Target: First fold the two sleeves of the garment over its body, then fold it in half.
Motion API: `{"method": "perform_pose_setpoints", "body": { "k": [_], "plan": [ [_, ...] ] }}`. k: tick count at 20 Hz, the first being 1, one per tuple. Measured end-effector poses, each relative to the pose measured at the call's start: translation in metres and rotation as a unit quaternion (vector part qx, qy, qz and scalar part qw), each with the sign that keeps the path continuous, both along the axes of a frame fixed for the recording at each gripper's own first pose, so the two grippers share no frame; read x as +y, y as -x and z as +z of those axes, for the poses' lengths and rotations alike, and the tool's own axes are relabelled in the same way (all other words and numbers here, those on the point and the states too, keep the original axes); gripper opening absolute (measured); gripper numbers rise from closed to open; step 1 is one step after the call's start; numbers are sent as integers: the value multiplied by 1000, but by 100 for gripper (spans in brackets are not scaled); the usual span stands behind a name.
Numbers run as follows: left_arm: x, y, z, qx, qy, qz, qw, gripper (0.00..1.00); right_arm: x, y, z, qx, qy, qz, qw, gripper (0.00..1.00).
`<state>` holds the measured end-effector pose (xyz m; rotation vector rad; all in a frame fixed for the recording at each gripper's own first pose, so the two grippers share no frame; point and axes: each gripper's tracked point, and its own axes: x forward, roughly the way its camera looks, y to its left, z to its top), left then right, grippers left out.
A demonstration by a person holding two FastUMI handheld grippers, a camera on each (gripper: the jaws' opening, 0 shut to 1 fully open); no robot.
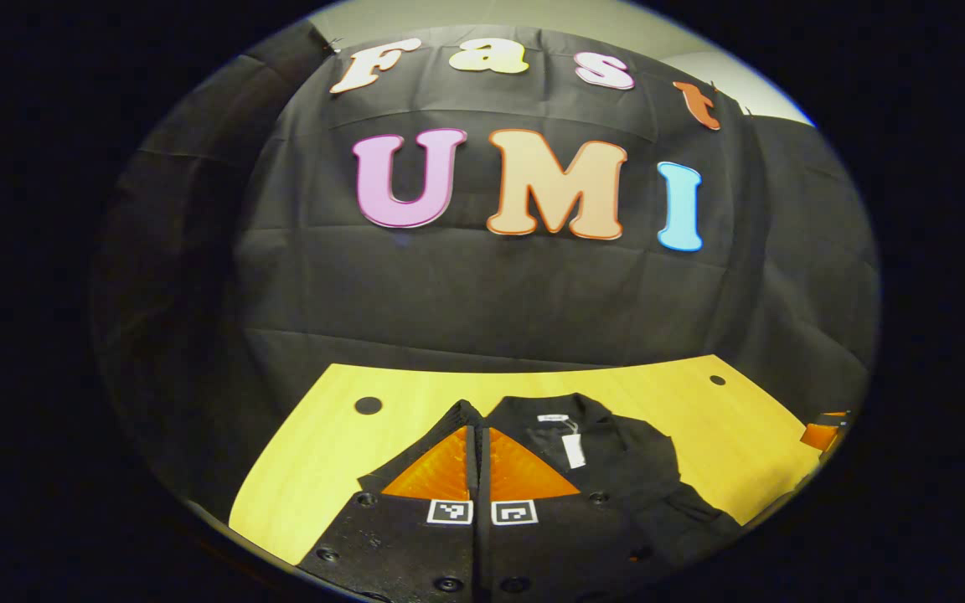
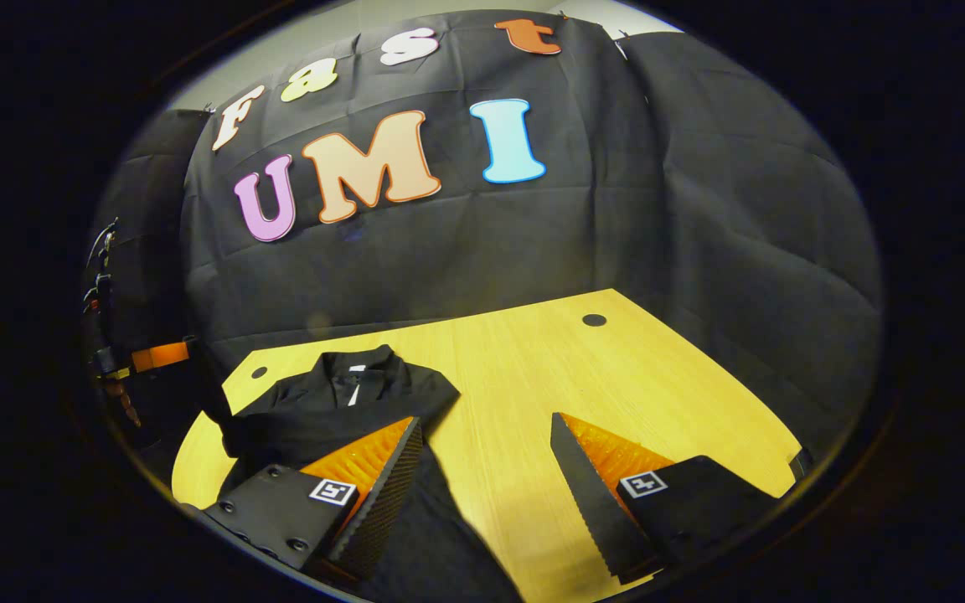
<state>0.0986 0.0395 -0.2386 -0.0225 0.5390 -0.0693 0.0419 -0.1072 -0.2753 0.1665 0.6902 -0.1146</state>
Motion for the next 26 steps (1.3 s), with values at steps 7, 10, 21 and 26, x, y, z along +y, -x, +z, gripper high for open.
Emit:
{"method": "perform_pose_setpoints", "body": {
  "k": [7, 10, 21, 26],
  "plan": [
    [-80, -13, -19, 17, 15, -61, 998, 0, -47, 20, -2, 5, 2, -38, 999, 98],
    [-112, -15, -32, 32, 22, -81, 996, 0, -65, 30, -3, 9, 5, -50, 999, 98],
    [-191, -16, -78, 86, 12, -119, 989, 0, -108, 49, -9, 17, 4, -71, 997, 98],
    [-189, -8, -52, 54, 29, -90, 994, 69, -95, 41, -8, 7, -12, -30, 999, 98]
  ]
}}
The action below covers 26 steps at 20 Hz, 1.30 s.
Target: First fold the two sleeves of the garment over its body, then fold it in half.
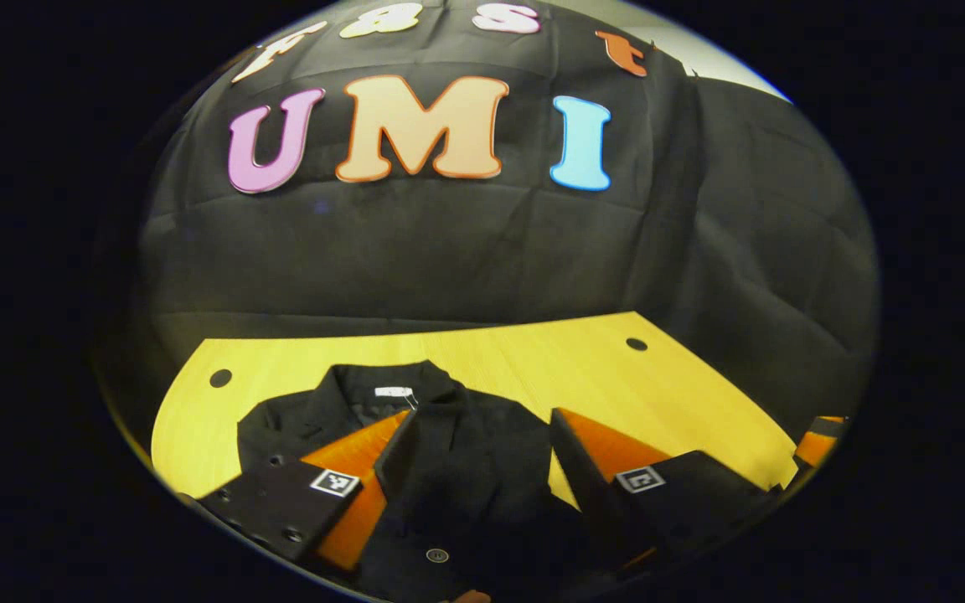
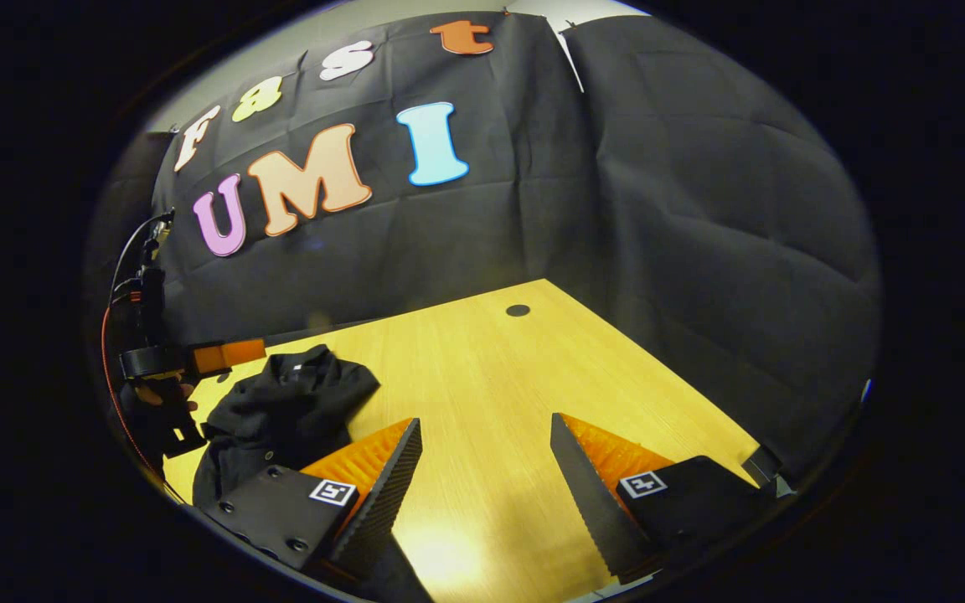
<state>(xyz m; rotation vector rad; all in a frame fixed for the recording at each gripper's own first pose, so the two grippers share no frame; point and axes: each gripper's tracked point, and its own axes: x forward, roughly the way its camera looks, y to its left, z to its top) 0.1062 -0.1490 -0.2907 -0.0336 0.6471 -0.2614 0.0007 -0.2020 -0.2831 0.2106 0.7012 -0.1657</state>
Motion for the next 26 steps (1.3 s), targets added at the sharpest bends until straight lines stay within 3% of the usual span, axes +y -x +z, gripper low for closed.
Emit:
{"method": "perform_pose_setpoints", "body": {
  "k": [1, 2, 10, 11, 12, 16, 17, 20, 22, 23, 24, 26],
  "plan": [
    [9, 3, 11, -11, -7, 6, 1000, 92, 7, -2, -2, 0, -4, 12, 1000, 98],
    [19, 9, 20, -21, -13, 12, 1000, 93, 14, -4, -2, 0, -7, 24, 1000, 98],
    [129, 87, 61, -55, -41, 71, 995, 95, 79, 10, -1, 0, -19, 68, 997, 98],
    [142, 102, 59, -47, -47, 78, 995, 91, 91, 16, 0, 2, -22, 76, 997, 94],
    [156, 115, 58, -44, -55, 85, 994, 91, 100, 21, 0, 2, -17, 86, 996, 98],
    [196, 170, 40, -7, -69, 108, 992, 91, 121, 46, -10, 22, -2, 109, 994, 98],
    [205, 183, 35, 4, -72, 114, 991, 91, 125, 52, -14, 27, -1, 110, 994, 94],
    [224, 218, 13, 39, -77, 128, 988, 95, 132, 72, -32, 54, 4, 111, 992, 98],
    [235, 244, -5, 69, -86, 133, 985, 92, 136, 88, -46, 77, 9, 115, 990, 98],
    [240, 258, -13, 86, -91, 135, 983, 92, 138, 96, -54, 91, 10, 118, 989, 93],
    [243, 269, -23, 104, -93, 135, 981, 92, 140, 104, -63, 107, 12, 121, 987, 98],
    [249, 288, -35, 127, -95, 140, 977, 93, 141, 121, -77, 131, 18, 128, 983, 98]
  ]
}}
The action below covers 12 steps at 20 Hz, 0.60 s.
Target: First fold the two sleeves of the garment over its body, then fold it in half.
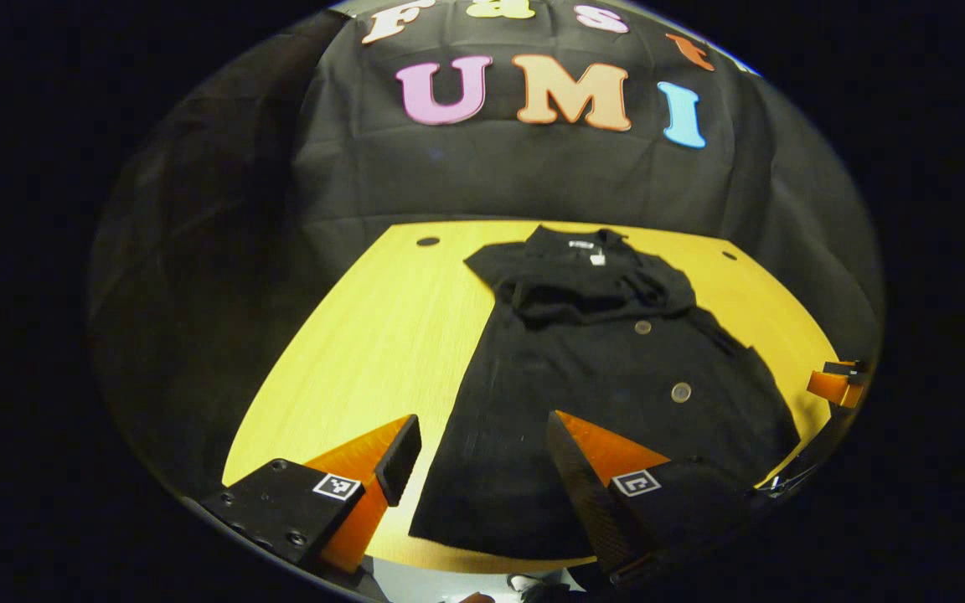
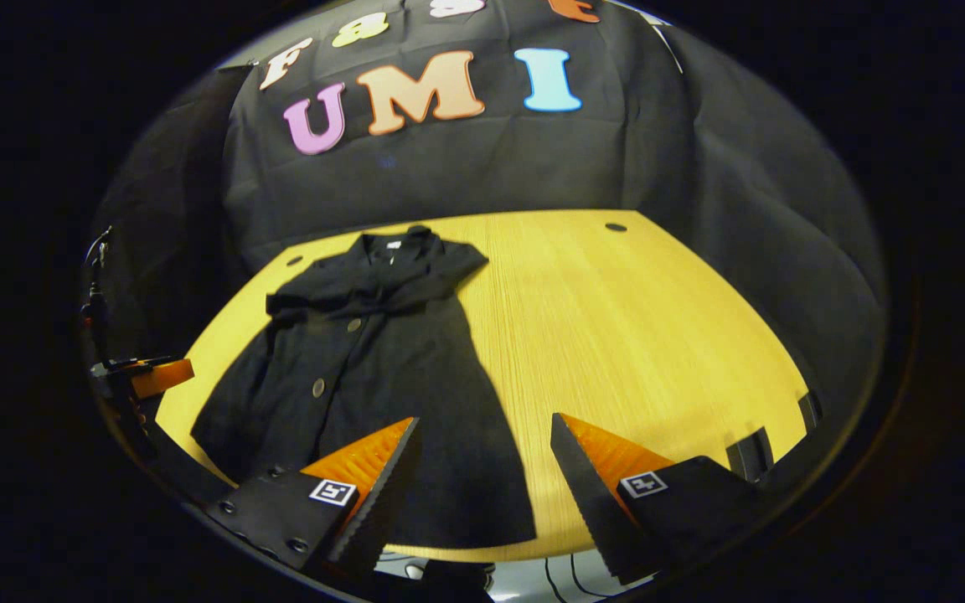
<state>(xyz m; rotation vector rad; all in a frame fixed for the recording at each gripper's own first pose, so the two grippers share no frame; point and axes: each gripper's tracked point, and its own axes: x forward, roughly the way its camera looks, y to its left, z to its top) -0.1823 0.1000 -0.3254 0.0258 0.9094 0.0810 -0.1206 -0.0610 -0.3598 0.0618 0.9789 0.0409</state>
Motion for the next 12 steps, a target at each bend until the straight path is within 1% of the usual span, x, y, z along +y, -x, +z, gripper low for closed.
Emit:
{"method": "perform_pose_setpoints", "body": {
  "k": [4, 7, 10, 11, 12],
  "plan": [
    [11, 29, -23, 28, -6, 18, 999, 93, 0, 27, -23, 32, 15, 6, 999, 98],
    [18, 47, -41, 48, -11, 27, 998, 93, -2, 38, -38, 51, 23, 7, 998, 98],
    [17, 60, -57, 65, -11, 25, 998, 94, 0, 51, -56, 76, 25, 12, 997, 98],
    [16, 58, -54, 53, -11, 21, 998, 94, 1, 53, -58, 82, 30, 16, 996, 94],
    [15, 57, -55, 48, -12, 16, 999, 94, 1, 49, -57, 70, 32, 15, 997, 94]
  ]
}}
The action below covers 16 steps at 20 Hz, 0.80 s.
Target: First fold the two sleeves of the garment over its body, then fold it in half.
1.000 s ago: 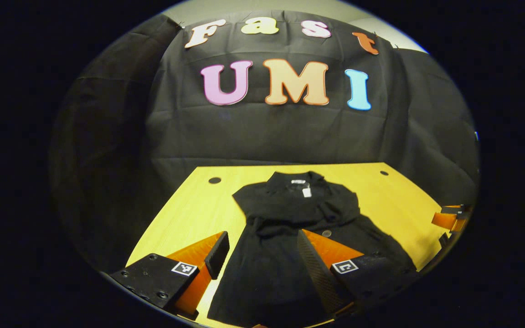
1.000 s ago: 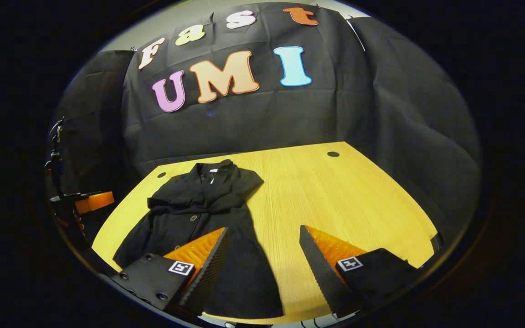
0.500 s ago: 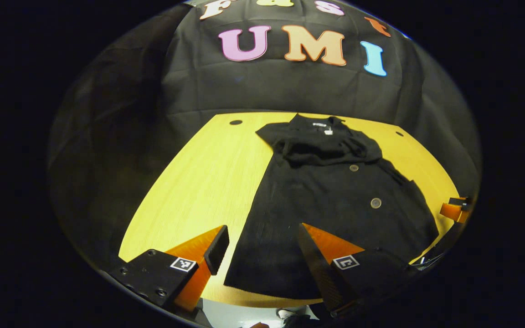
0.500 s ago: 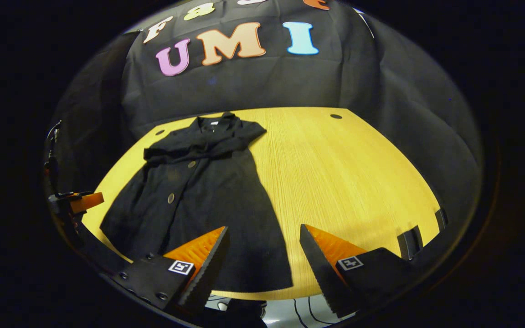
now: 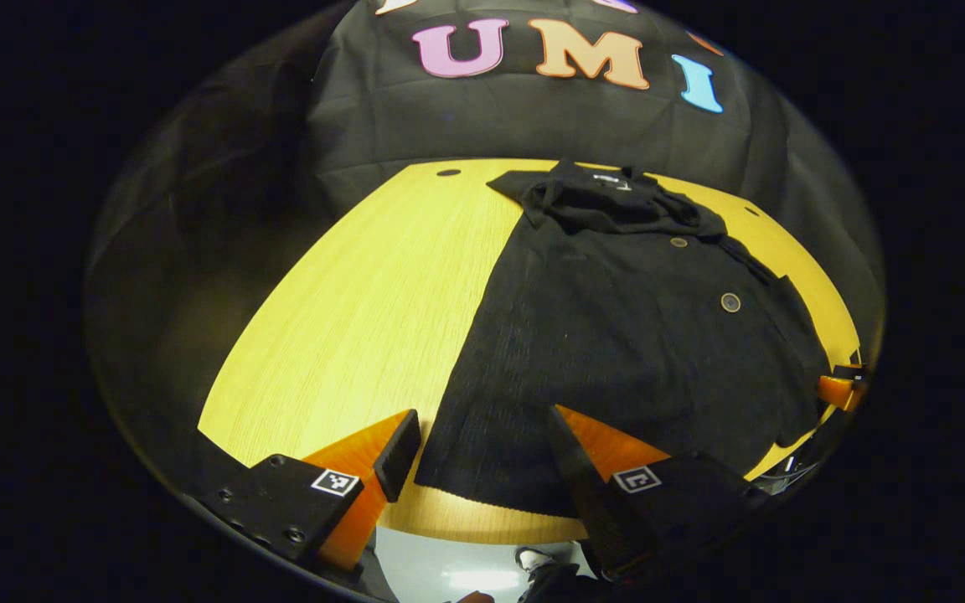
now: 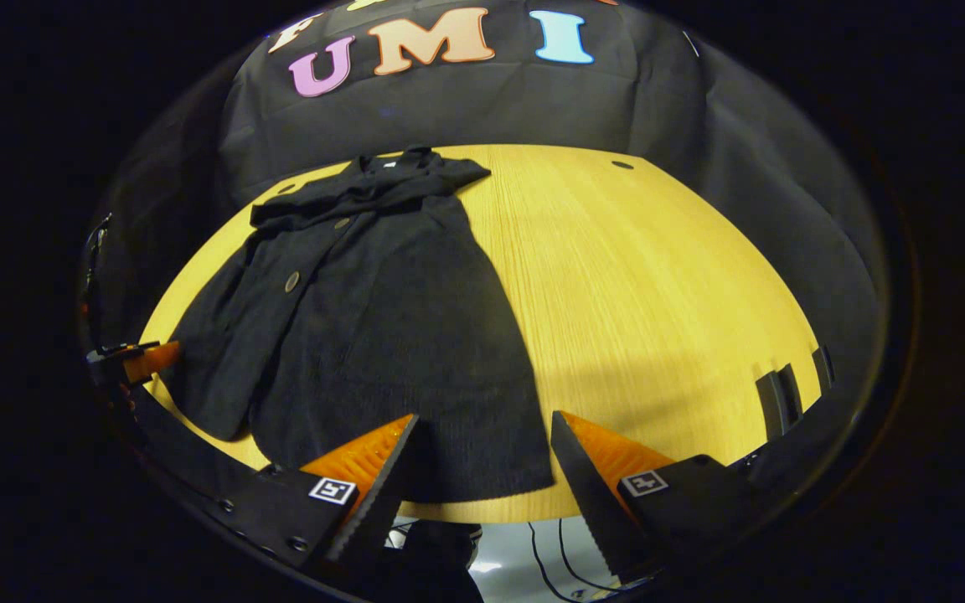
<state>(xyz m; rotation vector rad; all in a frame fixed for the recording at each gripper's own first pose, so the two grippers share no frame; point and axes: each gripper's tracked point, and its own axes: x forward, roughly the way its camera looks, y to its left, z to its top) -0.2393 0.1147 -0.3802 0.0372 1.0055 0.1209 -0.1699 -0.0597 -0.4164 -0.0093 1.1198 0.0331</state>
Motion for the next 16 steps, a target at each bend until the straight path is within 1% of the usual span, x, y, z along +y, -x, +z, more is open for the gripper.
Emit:
{"method": "perform_pose_setpoints", "body": {
  "k": [3, 4, 5, 6, 7, 8, 9, 10, 11, 12, 13, 14, 16],
  "plan": [
    [-2, 4, -1, -11, 21, -2, 1000, 94, 2, 7, 1, -11, -7, -7, 1000, 97],
    [-2, 3, -1, -23, 28, -5, 999, 91, 5, 7, 2, -12, -8, -6, 1000, 94],
    [-5, 3, -1, -29, 27, -20, 999, 91, 10, 8, 1, -12, -11, -1, 1000, 87],
    [-10, 4, -3, -36, 31, -38, 998, 85, 13, 9, 0, -14, -15, 6, 1000, 81],
    [-15, 3, -2, -41, 37, -49, 997, 82, 15, 12, 1, -16, -18, 13, 1000, 59],
    [-21, 2, -4, -41, 43, -63, 996, 66, 20, 12, 1, -16, -24, 20, 999, 51],
    [-28, 2, -4, -39, 47, -75, 995, 49, 23, 12, -1, -15, -26, 21, 999, 31],
    [-30, 2, -5, -35, 42, -76, 996, 32, 23, 12, -1, -12, -23, 20, 999, 20],
    [-32, 1, -4, -34, 36, -78, 996, 15, 27, 12, 0, -8, -29, 21, 999, 14],
    [-30, 2, -5, -33, 32, -74, 996, 6, 26, 12, 2, -9, -37, 21, 999, 10],
    [-31, 0, -4, -35, 32, -68, 997, 3, 25, 12, -1, -6, -45, 16, 999, 7],
    [-31, 0, -5, -36, 35, -61, 997, 0, 25, 11, 2, -8, -53, 12, 998, 3],
    [-32, 0, -4, -26, 54, -43, 997, 0, 25, 8, 0, -13, -57, 12, 998, 3]
  ]
}}
